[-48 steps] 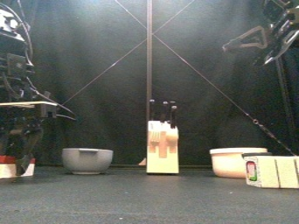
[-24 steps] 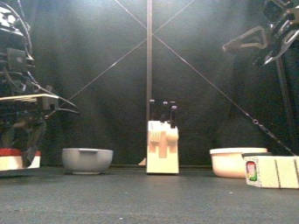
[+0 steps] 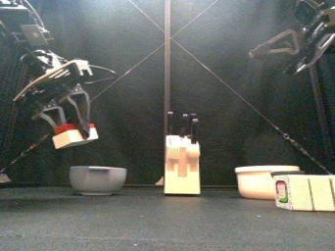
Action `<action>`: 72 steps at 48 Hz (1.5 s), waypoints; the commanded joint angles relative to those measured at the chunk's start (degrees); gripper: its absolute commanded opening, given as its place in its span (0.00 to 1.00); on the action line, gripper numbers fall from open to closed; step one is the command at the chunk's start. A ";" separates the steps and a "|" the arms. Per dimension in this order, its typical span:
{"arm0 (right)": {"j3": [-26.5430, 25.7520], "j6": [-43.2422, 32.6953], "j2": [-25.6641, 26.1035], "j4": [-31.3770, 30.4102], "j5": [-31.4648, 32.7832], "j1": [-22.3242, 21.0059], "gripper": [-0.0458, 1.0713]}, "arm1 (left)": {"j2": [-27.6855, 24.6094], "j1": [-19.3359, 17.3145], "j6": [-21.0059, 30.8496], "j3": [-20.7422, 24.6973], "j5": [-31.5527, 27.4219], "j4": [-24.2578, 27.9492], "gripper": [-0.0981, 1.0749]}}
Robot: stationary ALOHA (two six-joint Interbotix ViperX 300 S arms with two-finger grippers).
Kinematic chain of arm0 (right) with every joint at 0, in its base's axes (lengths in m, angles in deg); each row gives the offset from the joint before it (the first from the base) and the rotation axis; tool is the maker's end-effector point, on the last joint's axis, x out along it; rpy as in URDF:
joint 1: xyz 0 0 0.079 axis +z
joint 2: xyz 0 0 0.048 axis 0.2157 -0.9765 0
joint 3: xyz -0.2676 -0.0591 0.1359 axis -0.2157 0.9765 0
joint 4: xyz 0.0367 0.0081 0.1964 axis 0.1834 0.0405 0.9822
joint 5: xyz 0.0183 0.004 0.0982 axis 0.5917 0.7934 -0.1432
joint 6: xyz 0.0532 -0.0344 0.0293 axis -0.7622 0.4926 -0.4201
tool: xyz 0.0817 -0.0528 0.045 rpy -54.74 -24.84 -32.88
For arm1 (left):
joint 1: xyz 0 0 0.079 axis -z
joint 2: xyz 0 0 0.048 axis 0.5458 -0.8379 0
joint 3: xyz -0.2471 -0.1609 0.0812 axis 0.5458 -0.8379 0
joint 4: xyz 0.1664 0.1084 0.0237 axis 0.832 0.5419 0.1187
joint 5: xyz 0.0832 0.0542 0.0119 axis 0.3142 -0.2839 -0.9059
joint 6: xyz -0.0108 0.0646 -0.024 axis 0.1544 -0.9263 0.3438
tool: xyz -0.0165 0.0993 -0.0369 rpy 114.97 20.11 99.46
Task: Grab and place salmon sushi in bowl
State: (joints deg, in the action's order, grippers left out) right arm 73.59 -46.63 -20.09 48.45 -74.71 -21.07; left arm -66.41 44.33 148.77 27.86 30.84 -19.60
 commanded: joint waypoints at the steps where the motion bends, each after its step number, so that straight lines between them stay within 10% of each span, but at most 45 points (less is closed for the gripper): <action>1: -1.14 0.00 -0.35 0.00 -0.26 -0.18 0.06 | 1.23 -2.90 -1.93 1.93 0.35 0.70 0.58; 14: -1.05 0.00 -0.35 0.09 -0.26 -0.53 0.06 | 3.43 -16.17 -15.38 4.57 0.62 -7.73 0.58; 28: -0.97 0.00 -0.35 0.09 -0.26 -1.23 0.06 | 0.09 -21.80 -24.87 7.73 0.62 -16.17 0.57; 72: -0.70 0.00 -0.53 -0.18 -0.26 -1.76 0.06 | -10.11 -25.93 -25.49 8.53 7.65 -14.68 0.66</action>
State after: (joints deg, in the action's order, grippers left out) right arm 73.59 -46.63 -20.09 48.18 -74.62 -22.65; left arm -76.69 18.49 123.28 35.51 38.23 -34.63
